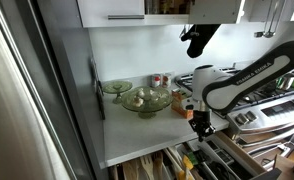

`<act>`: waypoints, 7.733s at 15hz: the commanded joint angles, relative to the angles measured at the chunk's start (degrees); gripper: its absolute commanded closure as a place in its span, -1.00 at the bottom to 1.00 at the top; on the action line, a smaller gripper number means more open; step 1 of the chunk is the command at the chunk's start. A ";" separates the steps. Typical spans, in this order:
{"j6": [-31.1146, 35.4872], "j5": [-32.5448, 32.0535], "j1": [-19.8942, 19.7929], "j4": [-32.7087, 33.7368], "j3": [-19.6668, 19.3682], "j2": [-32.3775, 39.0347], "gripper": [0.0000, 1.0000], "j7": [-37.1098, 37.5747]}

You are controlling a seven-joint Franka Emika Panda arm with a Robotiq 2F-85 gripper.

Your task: Take the green thing out of the box and put it into the drawer then close it

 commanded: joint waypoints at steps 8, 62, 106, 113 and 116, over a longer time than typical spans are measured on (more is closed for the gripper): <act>0.68 -0.56 0.61 0.00 -1.36 -4.07 0.55 -0.39; 0.76 16.45 25.19 -17.14 2.58 -14.65 -1.00 29.08; 31.82 -40.26 18.93 -8.81 8.71 5.30 -1.00 78.43; 30.25 -53.03 18.89 -4.29 5.71 8.14 -1.00 86.45; 28.13 -58.54 19.30 -1.97 4.13 9.45 -1.00 90.43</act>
